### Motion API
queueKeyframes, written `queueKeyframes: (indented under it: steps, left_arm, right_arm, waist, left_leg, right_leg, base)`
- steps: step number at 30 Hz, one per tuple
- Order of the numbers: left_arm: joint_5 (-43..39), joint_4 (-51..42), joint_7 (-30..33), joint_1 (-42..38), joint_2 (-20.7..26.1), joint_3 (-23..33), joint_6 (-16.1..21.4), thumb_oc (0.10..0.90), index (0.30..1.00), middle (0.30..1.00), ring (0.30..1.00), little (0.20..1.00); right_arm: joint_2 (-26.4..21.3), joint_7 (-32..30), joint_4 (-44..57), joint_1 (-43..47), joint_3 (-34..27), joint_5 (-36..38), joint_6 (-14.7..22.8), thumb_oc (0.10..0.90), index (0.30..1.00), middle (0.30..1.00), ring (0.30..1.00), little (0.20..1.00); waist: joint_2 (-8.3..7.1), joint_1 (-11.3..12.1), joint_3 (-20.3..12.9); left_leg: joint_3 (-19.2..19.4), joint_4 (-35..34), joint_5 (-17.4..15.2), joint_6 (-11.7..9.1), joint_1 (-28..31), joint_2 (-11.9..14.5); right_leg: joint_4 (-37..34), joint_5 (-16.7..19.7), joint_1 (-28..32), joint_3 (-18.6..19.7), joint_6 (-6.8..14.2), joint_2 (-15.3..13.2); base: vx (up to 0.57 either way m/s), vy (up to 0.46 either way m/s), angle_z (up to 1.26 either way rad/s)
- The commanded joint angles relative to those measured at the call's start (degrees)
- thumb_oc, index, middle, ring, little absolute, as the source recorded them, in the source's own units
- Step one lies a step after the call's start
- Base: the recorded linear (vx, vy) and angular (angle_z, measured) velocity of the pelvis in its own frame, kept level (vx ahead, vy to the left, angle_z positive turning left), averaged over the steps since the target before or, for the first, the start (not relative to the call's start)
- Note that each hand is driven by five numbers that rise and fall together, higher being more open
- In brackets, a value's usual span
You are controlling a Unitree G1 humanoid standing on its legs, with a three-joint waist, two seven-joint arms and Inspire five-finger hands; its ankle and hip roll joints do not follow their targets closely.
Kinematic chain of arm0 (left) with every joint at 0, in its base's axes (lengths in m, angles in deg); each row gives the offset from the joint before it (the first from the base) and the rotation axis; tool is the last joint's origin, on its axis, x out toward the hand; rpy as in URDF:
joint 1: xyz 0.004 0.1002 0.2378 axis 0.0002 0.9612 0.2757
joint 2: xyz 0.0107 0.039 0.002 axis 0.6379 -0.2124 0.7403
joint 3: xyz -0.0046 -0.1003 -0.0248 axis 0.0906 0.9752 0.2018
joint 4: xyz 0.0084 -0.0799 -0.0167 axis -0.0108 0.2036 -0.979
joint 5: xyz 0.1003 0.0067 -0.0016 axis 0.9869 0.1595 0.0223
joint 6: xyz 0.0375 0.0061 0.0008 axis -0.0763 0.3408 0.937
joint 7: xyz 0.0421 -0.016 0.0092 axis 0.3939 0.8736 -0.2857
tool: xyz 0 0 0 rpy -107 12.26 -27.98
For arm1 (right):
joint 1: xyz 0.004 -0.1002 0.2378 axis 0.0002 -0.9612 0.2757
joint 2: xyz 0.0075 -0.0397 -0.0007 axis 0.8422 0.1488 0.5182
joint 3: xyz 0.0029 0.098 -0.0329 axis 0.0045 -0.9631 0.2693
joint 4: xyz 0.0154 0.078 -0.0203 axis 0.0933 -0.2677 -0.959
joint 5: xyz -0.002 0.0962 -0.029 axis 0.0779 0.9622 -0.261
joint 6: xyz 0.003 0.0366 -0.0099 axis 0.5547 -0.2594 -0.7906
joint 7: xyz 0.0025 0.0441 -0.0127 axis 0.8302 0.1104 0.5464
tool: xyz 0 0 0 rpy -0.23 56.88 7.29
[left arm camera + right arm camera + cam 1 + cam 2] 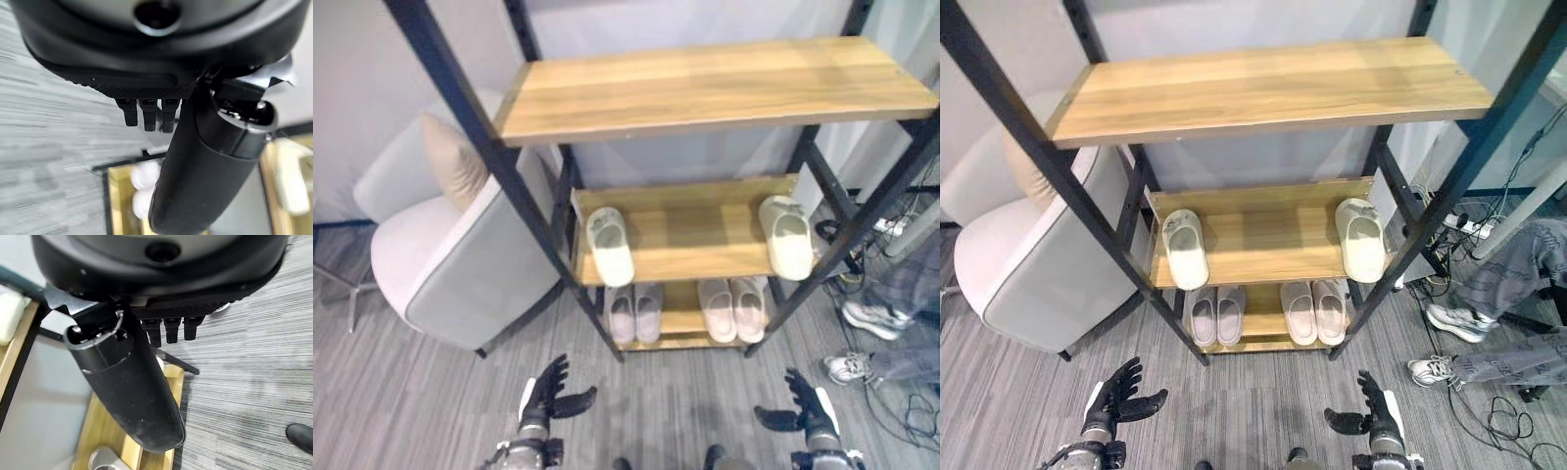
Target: Arrange the slippers neatly on the shoe rack.
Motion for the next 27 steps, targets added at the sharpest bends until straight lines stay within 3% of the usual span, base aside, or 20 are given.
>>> queueKeyframes:
  steps: [1, 2, 3, 4, 5, 6, 7, 9, 12, 13, 14, 15, 16, 17, 18, 21, 23, 27]
  left_arm:
    - [0.6, -4.1, -1.4, -2.5, 1.9, -1.0, 4.2, 0.8, 0.9, 0.9, 0.9, 0.9]
    - [1.9, -17.7, -4.7, 0.4, 7.7, 2.1, 0.6, 0.8, 0.9, 0.9, 0.9, 0.9]
    - [1.9, -17.5, -4.7, 0.3, 7.7, 2.1, 0.8, 0.8, 0.9, 0.9, 0.9, 0.9]
    - [-11.2, -15.1, -12.7, 4.3, 3.7, -2.3, -1.2, 0.8, 0.9, 0.9, 0.9, 0.9]
    - [-11.4, -15.0, -12.8, 4.2, 3.7, -2.3, -1.2, 0.8, 0.9, 0.9, 0.9, 0.9]
    - [-1.2, -17.4, -9.9, 0.5, 5.4, -5.6, 4.6, 0.8, 0.9, 0.9, 0.9, 0.9]
    - [1.5, -16.8, -9.7, -4.8, 4.7, -9.4, 7.8, 0.8, 0.9, 0.9, 0.9, 0.9]
    - [1.5, -18.7, -10.0, -5.4, 5.7, -11.5, 8.8, 0.8, 0.9, 0.9, 0.9, 0.9]
    - [1.7, -21.9, -11.6, -7.3, 7.8, -16.2, 8.3, 0.8, 0.9, 0.9, 0.9, 0.9]
    - [1.7, -21.9, -11.6, -7.3, 7.8, -16.2, 8.3, 0.8, 0.9, 0.9, 0.9, 0.9]
    - [2.3, -22.7, -11.5, -7.4, 8.1, -16.9, 8.1, 0.8, 0.9, 0.9, 0.9, 0.9]
    - [1.3, -24.8, -12.0, -6.9, 8.4, -16.9, 7.2, 0.8, 0.9, 0.9, 0.9, 0.9]
    - [1.3, -24.8, -12.0, -6.9, 8.5, -16.8, 7.2, 0.8, 0.9, 0.9, 0.9, 0.9]
    - [0.9, -26.5, -12.9, -6.2, 8.6, -17.0, 6.5, 0.8, 0.9, 0.9, 0.9, 0.9]
    - [1.1, -27.4, -13.4, -6.1, 8.8, -17.1, 5.9, 0.8, 0.9, 0.9, 0.9, 0.9]
    - [2.1, -29.6, -14.5, -7.0, 9.6, -17.9, 5.5, 0.8, 0.9, 0.9, 0.9, 0.9]
    - [2.1, -32.1, -15.7, -7.8, 10.0, -17.8, 5.0, 0.8, 0.9, 0.9, 0.9, 0.9]
    - [3.9, -36.5, -16.0, -10.5, 10.9, -18.3, 4.8, 0.8, 0.9, 0.9, 0.9, 0.9]
  right_arm:
    - [-0.2, -1.6, 1.7, 2.4, -3.5, 0.7, 3.9, 0.8, 0.9, 0.9, 0.9, 0.9]
    - [-0.3, -0.2, 1.0, 2.0, -5.5, 2.5, 3.3, 0.8, 0.9, 0.9, 0.9, 0.9]
    - [-0.3, -0.2, 0.9, 2.0, -5.5, 2.5, 3.3, 0.8, 0.9, 0.9, 0.9, 0.9]
    - [-0.5, 0.0, 0.0, 3.4, -5.0, 3.1, 3.0, 0.8, 0.9, 0.9, 0.9, 0.9]
    - [-0.6, 0.0, 0.0, 3.5, -5.1, 3.2, 3.0, 0.8, 0.9, 0.9, 0.9, 0.9]
    - [0.5, 0.2, 0.5, 3.0, -4.2, 3.2, 3.5, 0.8, 0.9, 0.9, 0.9, 0.9]
    - [1.4, 1.1, 0.4, 0.7, -2.9, 4.4, 4.8, 0.8, 0.9, 0.9, 0.9, 0.9]
    - [2.0, 1.0, -2.1, 0.4, -2.5, 5.5, 5.3, 0.8, 0.9, 0.9, 0.9, 0.9]
    - [1.4, 0.9, -1.1, -0.8, -1.9, 5.3, 5.3, 0.8, 0.9, 0.9, 0.9, 0.9]
    - [1.4, 0.9, -1.1, -0.8, -1.9, 5.3, 5.3, 0.8, 0.9, 0.9, 0.9, 0.9]
    - [0.9, 0.9, -1.4, -0.3, -1.0, 4.6, 5.1, 0.8, 0.9, 0.9, 0.9, 0.9]
    - [-0.7, 0.8, -1.3, 1.6, 0.5, 2.9, 4.2, 0.8, 0.9, 0.9, 0.9, 0.9]
    - [-0.7, 0.8, -1.3, 1.7, 0.5, 2.9, 4.2, 0.8, 0.9, 0.9, 0.9, 0.9]
    - [-1.6, 0.9, -1.4, 3.9, 1.6, 2.3, 3.7, 0.8, 0.9, 0.9, 0.9, 0.9]
    - [-1.7, 1.0, -1.4, 4.7, 2.0, 2.3, 3.5, 0.8, 0.9, 0.9, 0.9, 0.9]
    - [-2.0, 0.9, -1.5, 5.6, 2.1, 2.6, 3.4, 0.8, 0.9, 0.9, 0.9, 0.9]
    - [-1.6, 1.6, -1.3, 5.4, 2.1, 2.1, 3.1, 0.8, 0.9, 0.9, 0.9, 0.9]
    - [0.2, 3.2, -1.7, 5.1, 1.7, 2.5, 2.4, 0.8, 0.9, 0.9, 0.9, 0.9]
  waist:
    - [-1.5, 0.3, -4.0]
    - [-0.1, 0.4, -3.9]
    - [-0.07, 0.4, -4.0]
    - [0.59, 0.5, -3.5]
    - [0.71, 0.5, -3.5]
    - [0.35, 0.2, -3.3]
    - [0.03, 0.0, -3.0]
    - [-0.7, -0.2, -2.0]
    - [-2.1, -0.5, 0.3]
    - [-2.02, -0.5, 0.3]
    - [-2.33, -0.2, 0.8]
    - [-2.72, 1.2, 1.2]
    - [-2.75, 1.1, 1.0]
    - [-3.12, 2.7, 1.1]
    - [-3.03, 3.4, 1.3]
    - [-2.48, 4.3, 1.3]
    - [-2.21, 4.2, 0.5]
    - [-2.64, 2.9, -1.0]
  left_leg:
    - [-0.8, -6.5, 6.2, -3.9, -0.4, 2.9]
    - [-1.1, -6.9, 7.4, -4.4, -0.7, 3.6]
    - [-1.1, -7.0, 7.6, -4.3, -0.9, 3.6]
    - [-1.2, -7.2, 8.6, -5.1, -1.3, 4.5]
    - [-1.2, -7.2, 8.7, -5.1, -1.5, 4.6]
    - [-1.3, -7.2, 8.5, -5.3, -1.1, 5.2]
    - [-1.1, -6.9, 8.9, -5.8, -0.5, 6.5]
    - [-0.8, -3.2, 7.8, -5.7, -1.0, 7.2]
    - [-0.2, 13.0, 11.1, -5.6, -8.0, 10.8]
    - [-0.4, 13.4, 10.9, -5.7, -8.3, 11.0]
    - [-1.3, 16.2, 10.6, -5.0, -9.8, 10.6]
    - [-5.0, 17.0, 8.1, -4.2, -12.7, 6.7]
    - [-5.0, 16.8, 8.3, -4.1, -12.9, 6.6]
    - [-8.5, 13.3, 4.0, -3.0, -14.6, 2.2]
    - [-9.6, 10.3, 5.1, -2.9, -15.4, 0.7]
    - [-10.3, 5.3, 7.8, -3.3, -17.1, -0.9]
    - [-9.6, 1.2, 7.9, -2.7, -14.0, -0.9]
    - [-9.3, 0.7, 5.5, -1.1, -11.4, -2.8]
  right_leg:
    - [-4.0, 2.3, 1.7, 1.3, 6.7, -3.9]
    - [-3.9, 1.1, 2.3, 0.9, 6.3, -3.1]
    - [-4.0, 1.3, 2.1, 0.9, 6.3, -3.1]
    - [-5.0, 0.4, 2.7, 1.5, 5.8, -1.7]
    - [-5.1, 0.5, 2.5, 1.5, 5.8, -1.6]
    - [-5.1, -0.4, 2.9, 1.9, 5.4, -0.9]
    - [-5.1, -1.7, 3.2, 2.9, 4.6, 0.6]
    - [-5.4, -2.7, 4.3, 3.4, 3.7, 1.4]
    - [-6.1, -3.9, 6.2, 2.9, 1.2, 2.5]
    - [-6.1, -4.0, 6.2, 2.8, 1.1, 2.6]
    - [-6.0, -4.3, 6.6, 3.2, 0.8, 2.6]
    - [-6.7, -4.3, 7.1, 5.0, 0.9, 2.6]
    - [-6.8, -4.1, 6.9, 4.9, 1.0, 2.6]
    - [-7.6, -4.3, 7.7, 6.9, 1.5, 2.5]
    - [-7.7, -4.6, 8.0, 7.6, 1.6, 3.1]
    - [-7.8, -5.1, 9.1, 8.2, 1.7, 4.4]
    - [-7.7, -6.2, 10.1, 8.6, 2.0, 5.1]
    - [-5.9, -7.0, 10.3, 10.2, 3.2, 3.4]
  base:
    - [-0.02, -0.192, -0.04]
    - [-0.03, -0.191, -0.03]
    - [-0.08, -0.272, -0.08]
    - [-0.05, -0.158, 0.02]
    - [-0.03, -0.264, 0.06]
    - [0.06, -0.271, 0.08]
    - [0.06, -0.272, 0.13]
    - [0.06, -0.302, -0.01]
    - [0.01, -0.282, -0.09]
    - [0.02, -0.138, 0.09]
    - [0.06, -0.082, -0.19]
    - [0.05, -0.076, -0.33]
    - [0.13, -0.022, -0.47]
    - [0.16, 0.028, -0.46]
    - [0.2, 0.036, -0.61]
    - [0.14, 0.044, -0.57]
    - [0.25, 0.129, -0.27]
    - [0.18, 0.172, -0.23]
